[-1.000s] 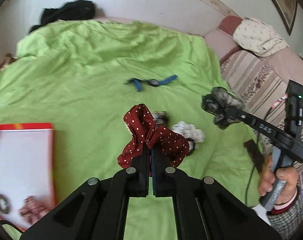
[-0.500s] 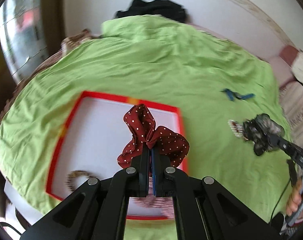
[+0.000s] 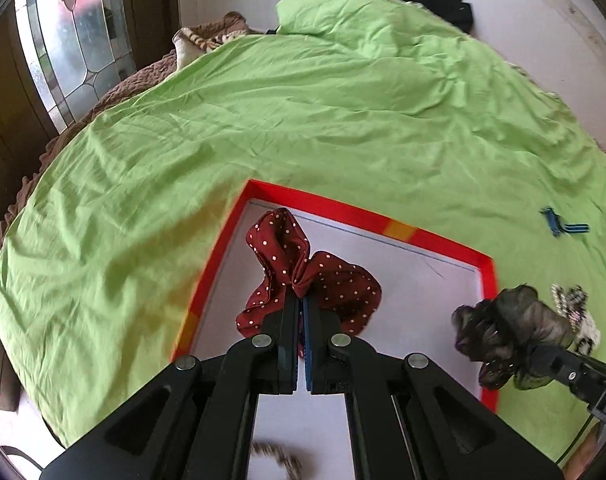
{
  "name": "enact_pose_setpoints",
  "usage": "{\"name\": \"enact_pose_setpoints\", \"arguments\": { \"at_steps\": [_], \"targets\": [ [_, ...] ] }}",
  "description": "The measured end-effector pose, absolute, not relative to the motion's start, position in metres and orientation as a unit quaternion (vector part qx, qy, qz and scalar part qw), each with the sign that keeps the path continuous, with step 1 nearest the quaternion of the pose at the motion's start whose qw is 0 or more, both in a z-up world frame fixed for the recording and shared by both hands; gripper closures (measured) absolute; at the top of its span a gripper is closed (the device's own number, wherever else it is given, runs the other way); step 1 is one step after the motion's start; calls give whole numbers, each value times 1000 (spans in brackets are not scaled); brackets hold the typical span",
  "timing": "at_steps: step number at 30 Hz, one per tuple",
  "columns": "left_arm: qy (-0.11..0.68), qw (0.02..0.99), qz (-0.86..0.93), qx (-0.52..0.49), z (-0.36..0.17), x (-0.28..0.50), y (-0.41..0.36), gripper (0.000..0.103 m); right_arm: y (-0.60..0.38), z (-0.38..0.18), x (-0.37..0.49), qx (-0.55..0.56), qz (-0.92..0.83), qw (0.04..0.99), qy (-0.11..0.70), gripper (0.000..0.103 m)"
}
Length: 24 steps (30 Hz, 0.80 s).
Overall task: Organize jewelry
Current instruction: 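Drop the red scrunchie in the tray with left tool while right drops grey scrunchie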
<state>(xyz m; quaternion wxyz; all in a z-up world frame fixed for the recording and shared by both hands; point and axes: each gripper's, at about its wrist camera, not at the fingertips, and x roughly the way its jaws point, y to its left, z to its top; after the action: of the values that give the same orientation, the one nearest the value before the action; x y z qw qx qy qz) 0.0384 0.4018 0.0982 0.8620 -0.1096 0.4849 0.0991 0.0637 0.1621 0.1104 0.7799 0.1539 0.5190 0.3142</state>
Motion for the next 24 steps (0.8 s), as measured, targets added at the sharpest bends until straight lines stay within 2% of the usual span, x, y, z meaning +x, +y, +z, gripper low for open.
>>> {"name": "enact_pose_setpoints", "arguments": {
  "at_steps": [9, 14, 15, 16, 17, 18, 19, 21, 24],
  "targets": [
    [491, 854, 117, -125, 75, 69, 432, 101, 180, 77, 102, 146, 277, 779, 543, 88],
    [485, 856, 121, -133, 72, 72, 436, 100, 187, 80, 106, 110, 266, 797, 531, 82],
    [485, 856, 120, -135, 72, 72, 437, 97, 186, 81, 105, 104, 264, 800, 528, 78],
    [483, 857, 117, -139, 73, 71, 437, 94, 187, 82, 105, 98, 263, 803, 526, 69],
    [479, 859, 114, -143, 76, 68, 436, 85, 188, 83, 105, 94, 262, 805, 524, 65],
    [475, 860, 114, -145, 78, 67, 436, 73, 187, 85, 104, 92, 262, 807, 522, 56],
    [466, 865, 115, -147, 83, 62, 435, 68, 185, 86, 104, 92, 262, 809, 519, 48],
    [452, 872, 115, -149, 92, 56, 434, 58, 182, 92, 102, 92, 262, 814, 510, 42],
    [440, 878, 113, -152, 104, 47, 430, 56, 177, 100, 99, 92, 261, 819, 503, 41]
  ]
}}
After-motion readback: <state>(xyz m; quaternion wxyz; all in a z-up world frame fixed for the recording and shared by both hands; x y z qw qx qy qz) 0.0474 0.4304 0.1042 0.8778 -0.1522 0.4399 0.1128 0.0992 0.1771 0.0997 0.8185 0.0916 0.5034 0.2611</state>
